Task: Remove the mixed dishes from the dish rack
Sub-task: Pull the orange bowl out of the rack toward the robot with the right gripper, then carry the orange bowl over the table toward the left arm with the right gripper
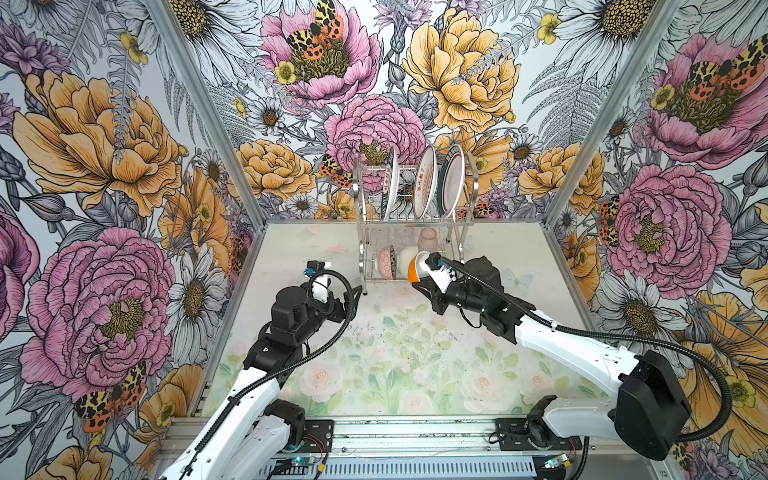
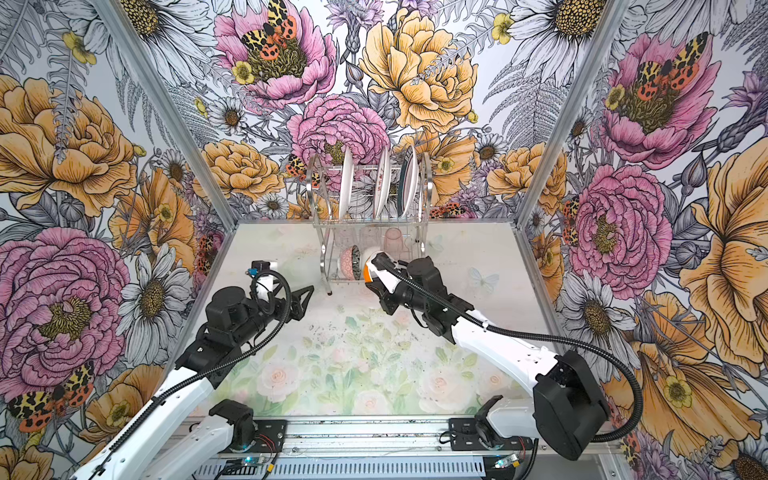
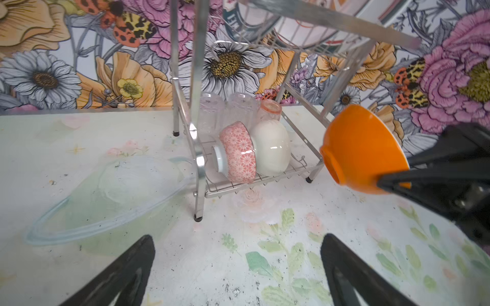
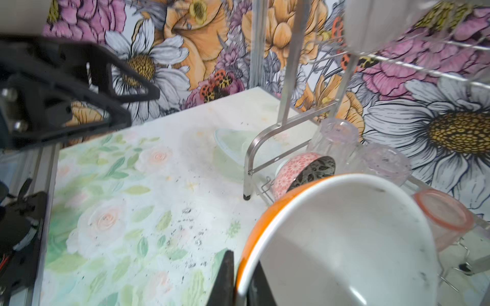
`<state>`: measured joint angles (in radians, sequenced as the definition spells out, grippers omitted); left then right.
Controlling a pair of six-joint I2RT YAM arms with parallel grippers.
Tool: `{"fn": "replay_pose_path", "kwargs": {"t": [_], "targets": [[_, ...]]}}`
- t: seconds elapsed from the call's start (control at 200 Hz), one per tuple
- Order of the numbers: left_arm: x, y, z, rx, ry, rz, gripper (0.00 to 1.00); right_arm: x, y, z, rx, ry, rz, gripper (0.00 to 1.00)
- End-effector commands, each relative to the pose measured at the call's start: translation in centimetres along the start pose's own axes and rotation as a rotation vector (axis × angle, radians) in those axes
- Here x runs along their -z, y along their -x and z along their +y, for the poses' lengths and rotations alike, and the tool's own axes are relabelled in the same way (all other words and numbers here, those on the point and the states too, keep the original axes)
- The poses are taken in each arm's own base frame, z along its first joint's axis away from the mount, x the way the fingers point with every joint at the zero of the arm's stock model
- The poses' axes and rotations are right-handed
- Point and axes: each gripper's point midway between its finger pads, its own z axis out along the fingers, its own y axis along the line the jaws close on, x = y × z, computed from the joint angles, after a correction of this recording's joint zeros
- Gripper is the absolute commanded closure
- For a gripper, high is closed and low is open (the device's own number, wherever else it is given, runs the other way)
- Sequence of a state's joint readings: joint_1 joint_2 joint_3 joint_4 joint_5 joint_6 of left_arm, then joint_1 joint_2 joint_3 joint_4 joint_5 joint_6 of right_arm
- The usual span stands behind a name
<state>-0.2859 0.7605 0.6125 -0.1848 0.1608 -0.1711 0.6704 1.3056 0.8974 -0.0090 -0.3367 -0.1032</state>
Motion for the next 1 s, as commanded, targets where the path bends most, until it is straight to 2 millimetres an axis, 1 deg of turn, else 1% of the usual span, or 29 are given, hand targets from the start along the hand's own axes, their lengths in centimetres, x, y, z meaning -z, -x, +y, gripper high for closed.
{"fn": "replay_pose_path", "kwargs": {"t": [0.0,0.08,0.11,0.125,0.185,0.245,0.44,0.63,0.76,0.856,0.991], "targets": [[0.9,0.8,0.6,0.08,-0.001,0.019,0.01,0.0,-0.1,1.3,0.133,0.0,0.083,1.0],[1.2,0.8,1.4,0.09,0.03,0.037,0.01,-1.0,-0.5,2.9,0.182,0.03,0.122,1.0],[1.3,0.7,1.7,0.094,0.041,0.045,0.01,-1.4,-0.8,2.9,0.195,0.032,0.142,1.0],[1.4,0.7,1.8,0.096,0.042,0.048,0.01,-1.7,-0.8,4.0,0.213,0.054,0.147,1.0],[1.5,0.7,2.2,0.108,0.056,0.059,0.01,-2.6,-1.6,5.3,0.244,0.087,0.186,1.0],[1.6,0.6,2.6,0.119,0.072,0.069,0.01,-3.5,-2.3,6.4,0.267,0.114,0.222,1.0],[1.3,0.0,3.8,0.136,0.128,0.102,0.01,-6.1,-3.7,9.4,0.294,0.193,0.307,1.0],[0.8,-0.5,5.0,0.152,0.183,0.122,0.01,-8.6,-5.4,10.5,0.296,0.208,0.37,1.0],[0.8,-0.8,6.0,0.161,0.234,0.12,0.01,-10.3,-7.0,11.1,0.312,0.209,0.417,1.0],[1.1,-1.0,6.6,0.16,0.256,0.117,0.01,-11.2,-7.7,11.2,0.342,0.196,0.447,1.0],[1.2,-1.2,7.4,0.171,0.273,0.12,0.01,-11.9,-9.0,11.1,0.383,0.184,0.491,1.0]]}}
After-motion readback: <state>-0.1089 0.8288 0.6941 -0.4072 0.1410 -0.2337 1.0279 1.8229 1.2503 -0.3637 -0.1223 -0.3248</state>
